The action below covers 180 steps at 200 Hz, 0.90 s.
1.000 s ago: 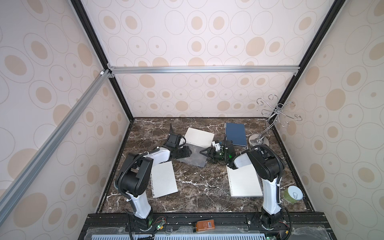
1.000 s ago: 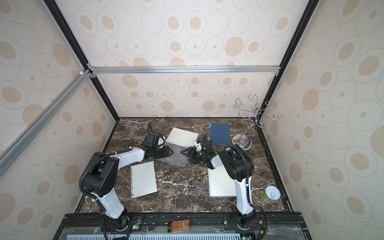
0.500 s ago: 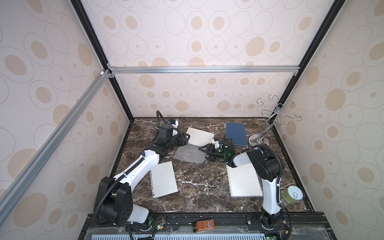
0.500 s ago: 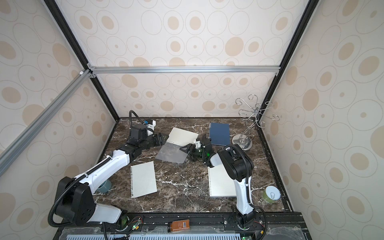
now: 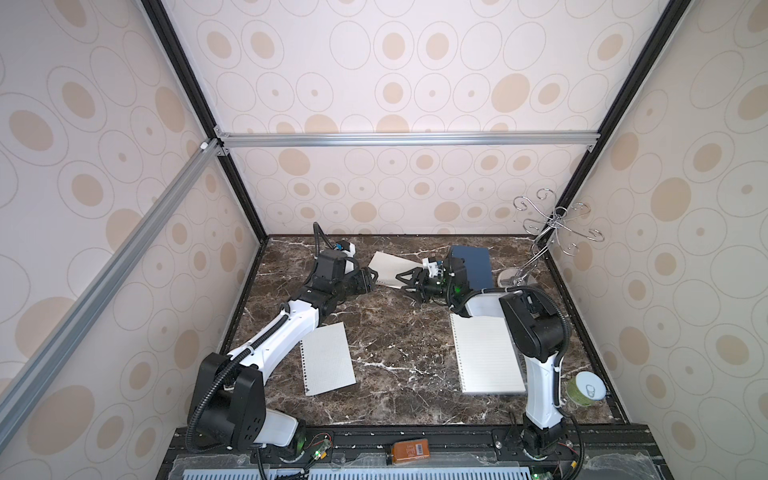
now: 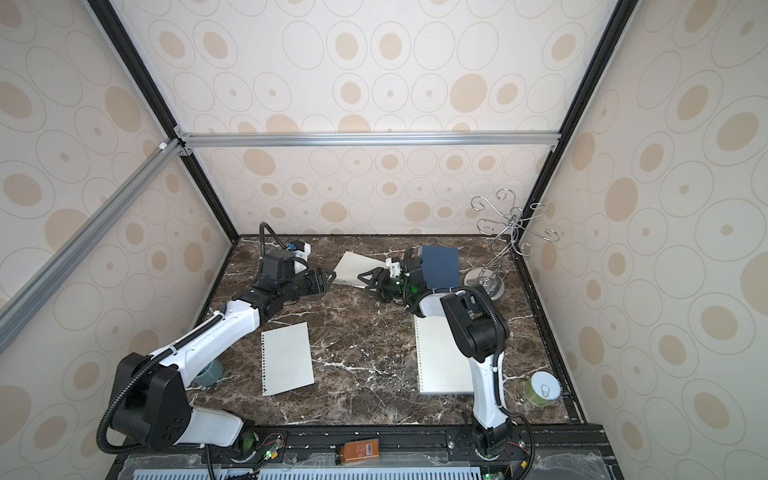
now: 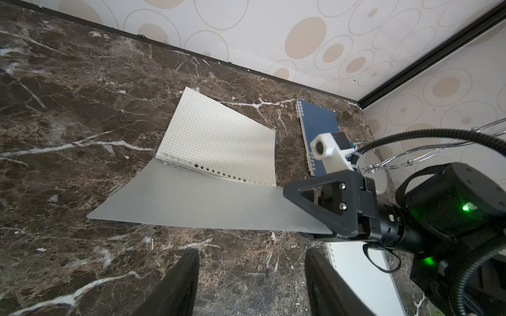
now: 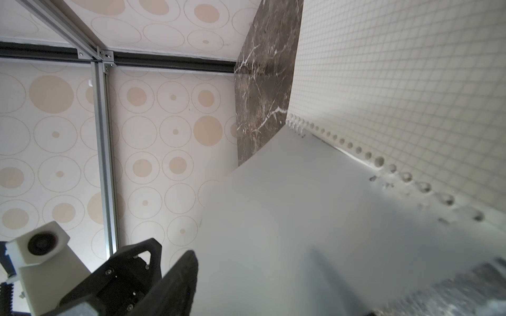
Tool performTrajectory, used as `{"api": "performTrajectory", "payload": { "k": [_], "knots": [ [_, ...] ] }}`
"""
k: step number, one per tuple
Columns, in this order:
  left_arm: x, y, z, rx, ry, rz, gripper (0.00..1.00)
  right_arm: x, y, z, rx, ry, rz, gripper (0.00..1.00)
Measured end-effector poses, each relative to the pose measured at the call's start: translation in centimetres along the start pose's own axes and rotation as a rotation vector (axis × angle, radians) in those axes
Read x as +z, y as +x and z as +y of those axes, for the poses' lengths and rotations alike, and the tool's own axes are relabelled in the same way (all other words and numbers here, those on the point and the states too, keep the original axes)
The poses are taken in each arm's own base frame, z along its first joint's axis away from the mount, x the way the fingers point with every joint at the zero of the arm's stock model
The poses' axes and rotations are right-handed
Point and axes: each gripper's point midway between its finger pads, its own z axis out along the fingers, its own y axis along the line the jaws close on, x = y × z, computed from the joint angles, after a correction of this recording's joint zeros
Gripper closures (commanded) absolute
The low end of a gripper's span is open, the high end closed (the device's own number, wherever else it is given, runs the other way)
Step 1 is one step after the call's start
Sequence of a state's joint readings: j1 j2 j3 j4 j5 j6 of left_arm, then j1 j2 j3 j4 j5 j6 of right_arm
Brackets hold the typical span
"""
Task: Tear off pages from different notebooks
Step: Close the notebook at the center of the board.
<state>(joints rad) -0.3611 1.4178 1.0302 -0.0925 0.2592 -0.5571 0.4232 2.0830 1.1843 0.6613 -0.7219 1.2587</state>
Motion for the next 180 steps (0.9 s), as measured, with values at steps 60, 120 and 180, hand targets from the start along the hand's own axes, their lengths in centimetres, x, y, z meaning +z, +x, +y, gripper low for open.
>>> {"api": "performTrajectory", "payload": {
  "k": [60,120,180],
  "knots": [
    [0.4,0.3,0.3,-0.002,-0.006,0.012,0.38,0.2,-3.7,-0.4,0.012,-0.013,-0.041,0.34],
    [0.8,0.7,0.5,-0.005,-0.012,0.023,0.38,0.5,-3.7,-0.9,0.051,-0.023,-0.036,0.31],
    [0.8,0.7,0.5,-0.004,-0.010,0.024,0.38,0.4,-3.9,0.1,0.049,-0.056,-0.039,0.25]
  ]
}}
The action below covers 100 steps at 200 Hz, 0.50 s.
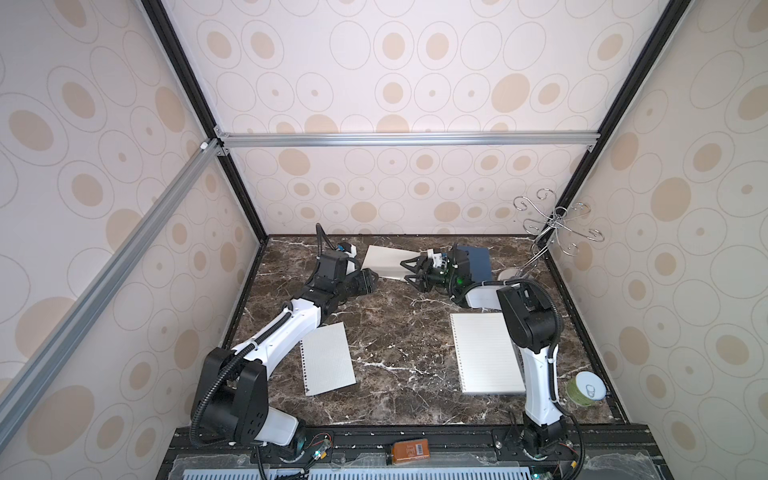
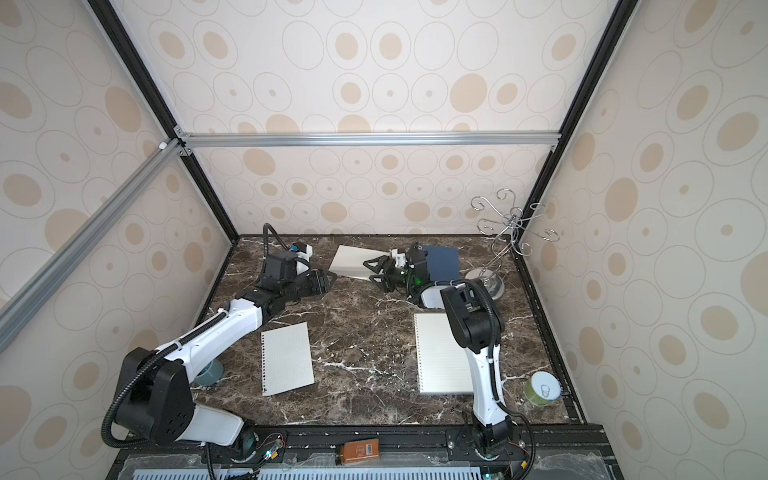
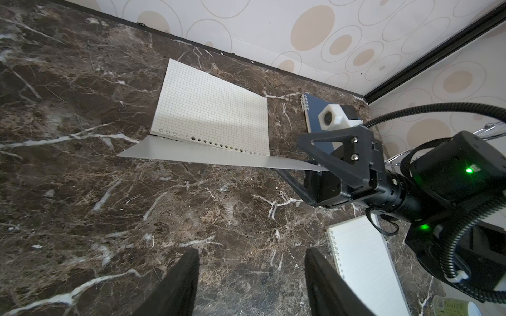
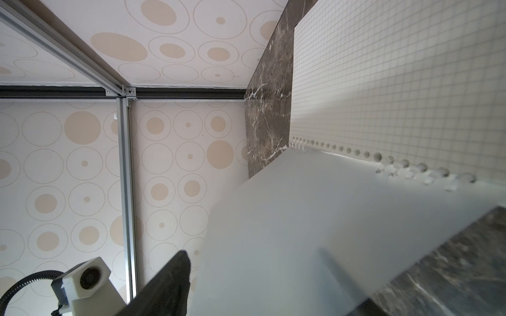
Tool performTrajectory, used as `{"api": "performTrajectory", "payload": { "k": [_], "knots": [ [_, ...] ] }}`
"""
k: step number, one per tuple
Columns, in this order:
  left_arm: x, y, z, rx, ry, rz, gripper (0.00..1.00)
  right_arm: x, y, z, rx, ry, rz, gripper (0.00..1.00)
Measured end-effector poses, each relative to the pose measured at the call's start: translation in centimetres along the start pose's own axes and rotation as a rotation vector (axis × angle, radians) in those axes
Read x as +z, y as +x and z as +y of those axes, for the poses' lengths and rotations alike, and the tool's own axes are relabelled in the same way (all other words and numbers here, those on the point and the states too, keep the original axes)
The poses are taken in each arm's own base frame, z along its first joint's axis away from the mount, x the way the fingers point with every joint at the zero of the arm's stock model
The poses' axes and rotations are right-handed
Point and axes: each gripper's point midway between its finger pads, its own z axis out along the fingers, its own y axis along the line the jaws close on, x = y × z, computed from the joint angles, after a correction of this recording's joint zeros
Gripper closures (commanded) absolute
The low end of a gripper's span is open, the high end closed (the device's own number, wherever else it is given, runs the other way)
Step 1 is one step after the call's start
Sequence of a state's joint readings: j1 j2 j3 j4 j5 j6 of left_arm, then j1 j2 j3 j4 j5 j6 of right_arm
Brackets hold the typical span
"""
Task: Tear off pages from different notebooks
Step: Close the notebook at the center of the board.
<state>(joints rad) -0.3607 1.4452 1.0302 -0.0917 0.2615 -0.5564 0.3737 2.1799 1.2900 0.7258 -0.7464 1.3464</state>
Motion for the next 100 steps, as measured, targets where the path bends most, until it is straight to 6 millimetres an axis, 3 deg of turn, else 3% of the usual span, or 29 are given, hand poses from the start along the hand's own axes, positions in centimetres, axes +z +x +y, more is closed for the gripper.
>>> {"api": "performTrajectory", "payload": {
  "k": [57,100],
  "knots": [
    [0.0,0.0,-0.1,0.000,0.003,0.001,0.38,-0.1,-0.3,1.7,-0.029,-0.024,-0.001,0.15],
    [0.0,0.0,-0.1,0.000,0.006,0.002,0.37,-0.8,-1.5,3.5,-0.064,-0.046,-0.020,0.14]
  ]
}}
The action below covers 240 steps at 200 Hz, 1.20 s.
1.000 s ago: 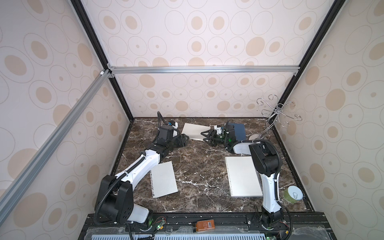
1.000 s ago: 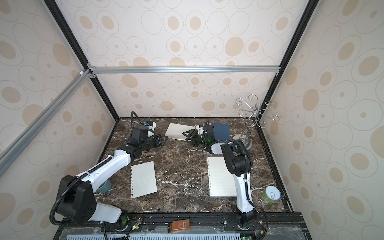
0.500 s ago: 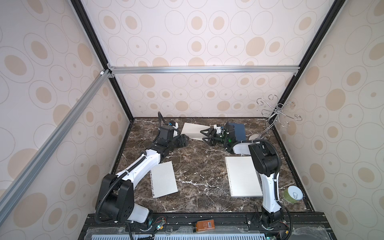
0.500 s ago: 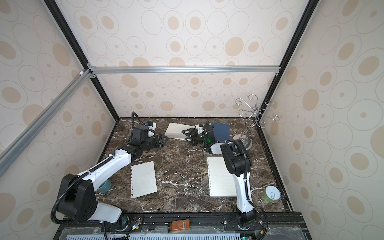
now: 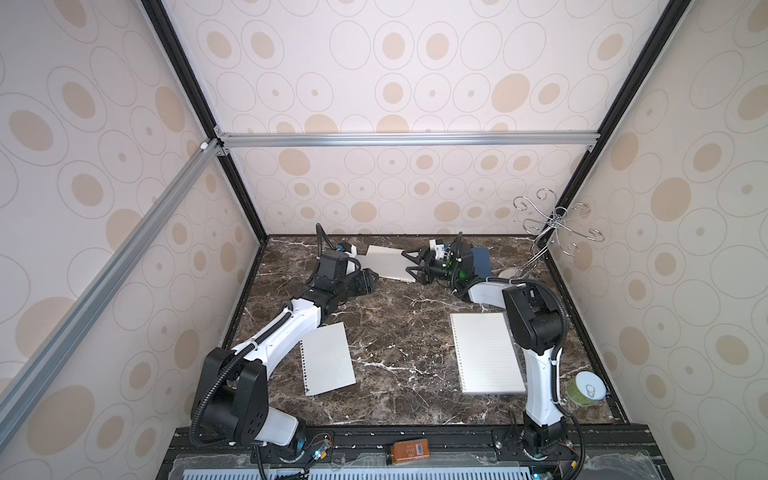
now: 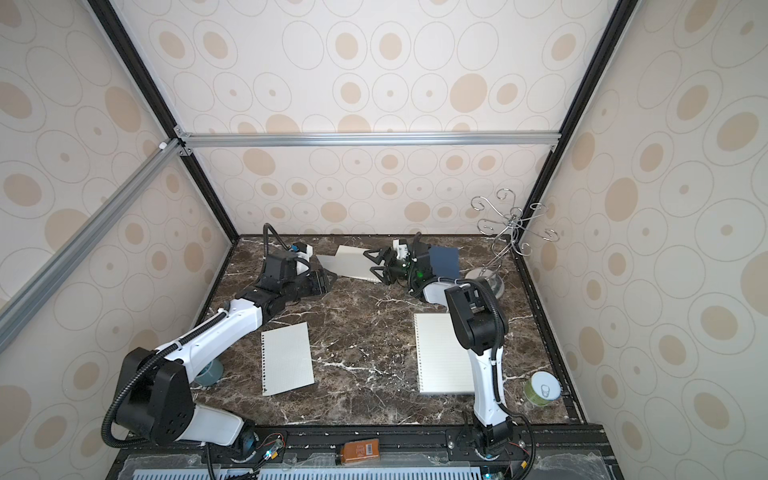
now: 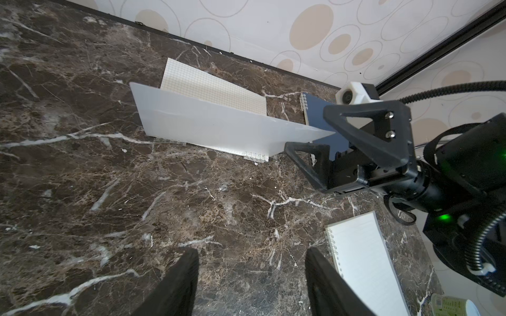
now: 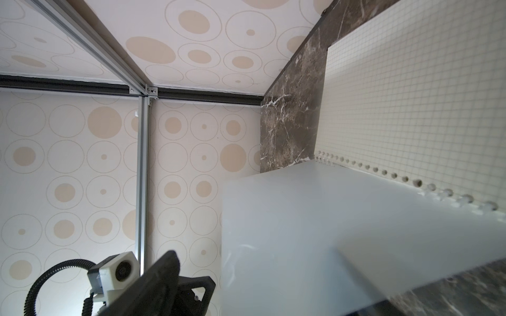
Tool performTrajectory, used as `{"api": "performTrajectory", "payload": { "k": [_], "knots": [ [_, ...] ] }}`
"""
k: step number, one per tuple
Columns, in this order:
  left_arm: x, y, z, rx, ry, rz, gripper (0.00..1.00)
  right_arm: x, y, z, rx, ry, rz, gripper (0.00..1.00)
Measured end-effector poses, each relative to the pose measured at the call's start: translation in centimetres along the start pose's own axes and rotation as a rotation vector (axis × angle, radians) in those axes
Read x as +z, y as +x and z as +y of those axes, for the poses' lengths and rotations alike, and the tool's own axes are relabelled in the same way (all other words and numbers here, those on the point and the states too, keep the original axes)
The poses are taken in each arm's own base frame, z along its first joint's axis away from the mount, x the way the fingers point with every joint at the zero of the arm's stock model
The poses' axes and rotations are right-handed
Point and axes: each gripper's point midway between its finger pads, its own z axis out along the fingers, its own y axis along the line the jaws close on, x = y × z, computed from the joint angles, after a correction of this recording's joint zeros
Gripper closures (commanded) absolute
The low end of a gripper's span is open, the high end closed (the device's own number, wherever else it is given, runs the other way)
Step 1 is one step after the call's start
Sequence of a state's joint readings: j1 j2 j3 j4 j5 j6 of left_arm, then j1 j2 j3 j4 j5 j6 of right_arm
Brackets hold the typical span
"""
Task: Tear off pages from different notebooks
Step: Close the notebook at the center of the board.
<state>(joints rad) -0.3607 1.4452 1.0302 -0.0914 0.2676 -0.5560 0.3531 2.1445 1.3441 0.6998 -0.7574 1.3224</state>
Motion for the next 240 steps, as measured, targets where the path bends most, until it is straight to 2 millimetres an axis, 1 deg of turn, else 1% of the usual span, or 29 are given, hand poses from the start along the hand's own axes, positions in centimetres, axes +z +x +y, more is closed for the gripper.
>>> {"api": "performTrajectory", "payload": {
  "k": [47,69,86,106,125,135,160,174,213,240],
  "knots": [
    [0.2,0.1,0.0,0.000,0.002,0.005,0.37,-0.3,-2.0,1.8,-0.039,-0.003,-0.021,0.14],
    [1.0,0.7,0.4,-0.005,-0.004,0.025,0.37,-0.1,-3.5,3.1,-0.074,-0.016,-0.033,0.14],
    [1.9,1.3,0.9,-0.010,-0.016,0.051,0.37,0.4,-4.6,3.1,-0.090,-0.016,-0.041,0.14],
    [3.1,1.9,1.4,-0.017,-0.032,0.079,0.37,1.3,-5.9,1.6,-0.089,0.007,-0.043,0.14],
    [4.5,1.6,1.6,-0.019,-0.042,0.090,0.38,2.4,-7.2,-0.9,-0.075,0.045,-0.040,0.13],
    [5.3,1.3,1.6,-0.022,-0.048,0.092,0.38,2.9,-7.7,-2.6,-0.064,0.070,-0.036,0.13],
    [7.6,0.7,2.0,-0.030,-0.067,0.099,0.39,3.6,-8.2,-6.1,-0.046,0.141,-0.025,0.13],
    [8.9,0.6,2.4,-0.037,-0.081,0.105,0.39,3.4,-8.0,-7.5,-0.047,0.190,-0.019,0.13],
    [11.6,0.7,3.3,-0.053,-0.115,0.126,0.39,2.5,-7.9,-9.1,-0.138,0.312,-0.016,0.13],
    [13.6,-0.3,3.3,-0.052,-0.118,0.123,0.40,1.5,-8.0,-8.6,-0.201,0.372,-0.023,0.13]
  ]
}}
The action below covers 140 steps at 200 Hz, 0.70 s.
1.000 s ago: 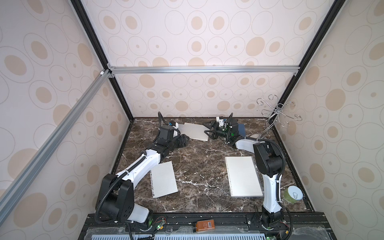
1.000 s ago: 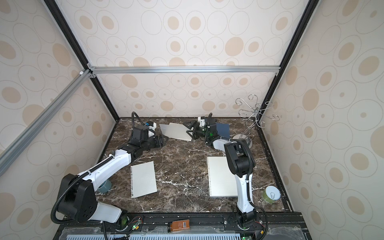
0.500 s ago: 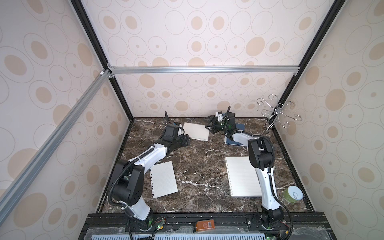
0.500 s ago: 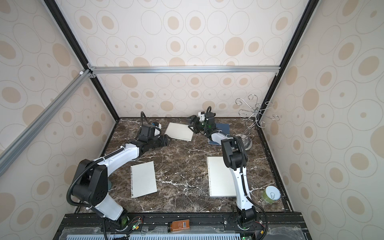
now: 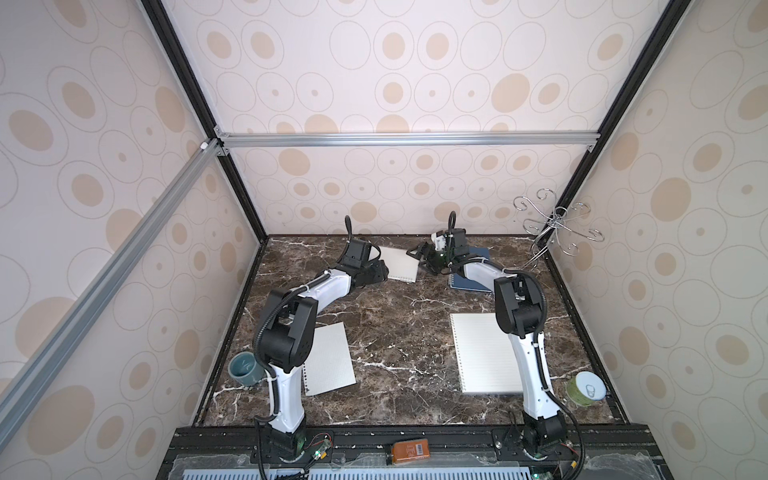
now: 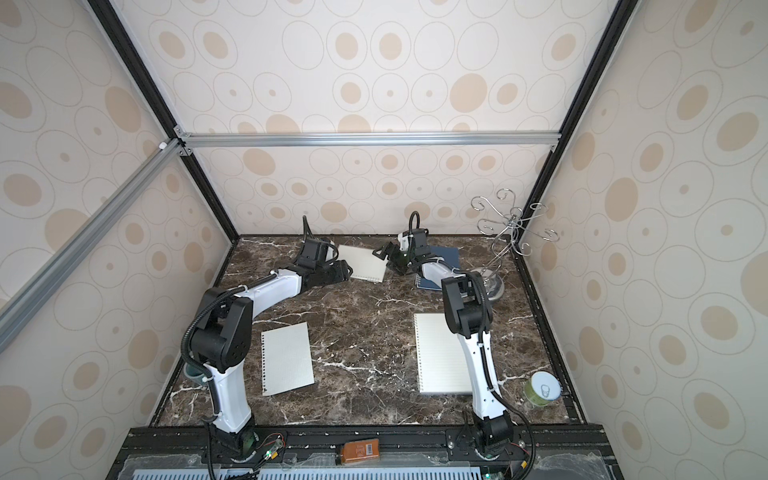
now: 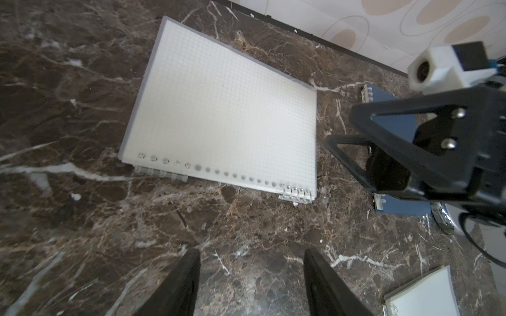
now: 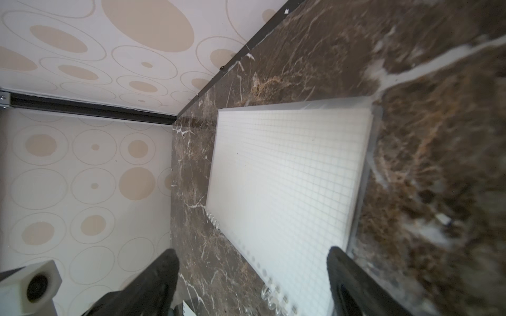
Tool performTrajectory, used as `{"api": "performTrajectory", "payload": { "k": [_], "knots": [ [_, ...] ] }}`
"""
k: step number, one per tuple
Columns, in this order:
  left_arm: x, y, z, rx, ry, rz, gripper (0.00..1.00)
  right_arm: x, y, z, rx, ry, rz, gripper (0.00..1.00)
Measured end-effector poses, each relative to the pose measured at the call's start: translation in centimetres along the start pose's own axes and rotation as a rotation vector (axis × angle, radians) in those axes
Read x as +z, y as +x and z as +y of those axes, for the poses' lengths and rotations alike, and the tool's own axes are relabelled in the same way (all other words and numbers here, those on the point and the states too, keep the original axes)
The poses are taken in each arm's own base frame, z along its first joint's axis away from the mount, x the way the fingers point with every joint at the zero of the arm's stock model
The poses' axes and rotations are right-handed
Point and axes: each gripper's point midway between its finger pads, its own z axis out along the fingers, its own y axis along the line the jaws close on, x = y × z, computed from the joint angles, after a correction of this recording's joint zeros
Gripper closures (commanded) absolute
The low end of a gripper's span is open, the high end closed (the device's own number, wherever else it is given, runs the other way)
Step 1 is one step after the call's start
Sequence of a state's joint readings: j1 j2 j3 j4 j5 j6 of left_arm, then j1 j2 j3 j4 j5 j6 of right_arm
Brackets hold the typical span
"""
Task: Tear off pages from different notebooks
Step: Close the notebook at the center of the board, then move the notebook to the center of the board.
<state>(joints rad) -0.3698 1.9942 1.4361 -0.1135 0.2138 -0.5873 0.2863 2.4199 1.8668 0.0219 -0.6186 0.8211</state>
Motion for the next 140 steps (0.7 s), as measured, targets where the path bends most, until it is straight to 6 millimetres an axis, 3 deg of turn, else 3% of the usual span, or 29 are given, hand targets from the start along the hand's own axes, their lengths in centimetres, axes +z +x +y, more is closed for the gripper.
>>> {"api": "performTrajectory", "payload": {
  "k": [42,85,111,140],
  "knots": [
    [3.8,-2.0,-0.6,0.003,0.002,-0.005,0.40,-0.9,-0.1,-0.2,-0.043,0.053,-0.015,0.14],
    [6.5,-3.7,-0.9,0.012,-0.014,0.005,0.41,-0.5,2.4,-2.9,-0.005,0.094,0.036,0.14],
    [6.9,-5.4,-1.4,0.026,-0.032,-0.005,0.41,0.0,3.3,-2.1,-0.010,0.060,0.038,0.14],
    [6.4,-6.7,-1.4,0.038,-0.056,-0.019,0.40,1.2,6.1,-0.2,-0.018,0.013,0.080,0.14]
  ]
}}
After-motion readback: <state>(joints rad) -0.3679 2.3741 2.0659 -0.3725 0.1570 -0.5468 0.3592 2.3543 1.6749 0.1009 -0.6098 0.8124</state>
